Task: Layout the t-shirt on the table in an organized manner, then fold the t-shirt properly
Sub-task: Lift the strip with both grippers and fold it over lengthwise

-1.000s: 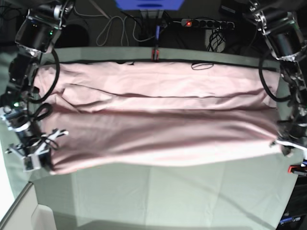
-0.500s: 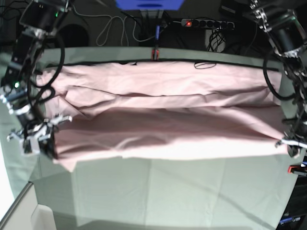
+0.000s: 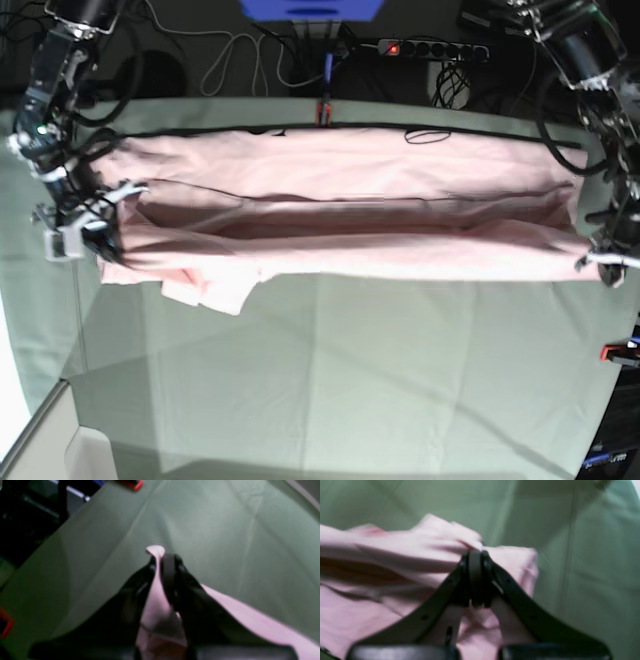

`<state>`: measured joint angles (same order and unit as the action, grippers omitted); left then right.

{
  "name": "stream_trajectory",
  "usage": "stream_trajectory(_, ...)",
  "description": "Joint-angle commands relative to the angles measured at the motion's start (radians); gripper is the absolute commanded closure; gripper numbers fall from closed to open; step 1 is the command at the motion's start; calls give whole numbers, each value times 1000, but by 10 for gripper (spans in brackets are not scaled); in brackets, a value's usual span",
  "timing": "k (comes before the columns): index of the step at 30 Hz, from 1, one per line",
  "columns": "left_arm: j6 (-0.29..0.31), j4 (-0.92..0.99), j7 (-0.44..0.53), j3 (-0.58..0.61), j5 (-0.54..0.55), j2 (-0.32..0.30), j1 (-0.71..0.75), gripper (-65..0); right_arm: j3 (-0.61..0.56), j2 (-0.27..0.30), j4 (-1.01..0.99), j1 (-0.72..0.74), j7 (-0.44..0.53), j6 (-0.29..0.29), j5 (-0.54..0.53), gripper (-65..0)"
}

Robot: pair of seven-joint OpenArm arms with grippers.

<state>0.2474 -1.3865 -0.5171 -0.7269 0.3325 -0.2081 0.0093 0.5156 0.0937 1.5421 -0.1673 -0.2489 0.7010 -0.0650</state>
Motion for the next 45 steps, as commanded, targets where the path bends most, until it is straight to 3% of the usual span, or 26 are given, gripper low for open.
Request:
stream_trajectory(1, -6, -17, 30, -12, 3, -14, -1, 0, 7, 10, 11, -2, 32, -3, -20, 0)
stream_trajectory(13, -6, -18, 35, -12, 3, -1, 110, 0, 5, -16, 10, -97, 38, -3, -20, 0)
stream_trajectory(25, -6, -12, 36, -12, 3, 2, 174, 0, 5, -21, -32, -225, 225, -3, -22, 0)
stream_trajectory(32, -6, 121, 36, -12, 3, 0, 123, 0, -1, -50, -38, -297, 331, -3, -22, 0)
stream_trajectory(36, -6, 166, 33, -12, 3, 0, 106, -2, 4, -58, -39, -306, 339, -3, -20, 0)
stream_trajectory(42, -6, 167, 35, -12, 3, 6, 103, -136, 5, -58, -41, -309, 337, -3, -20, 0)
stream_trajectory(45, -6, 167, 36, -12, 3, 9, 103, -167, 5, -58, -39, -328, 340, -3, -20, 0)
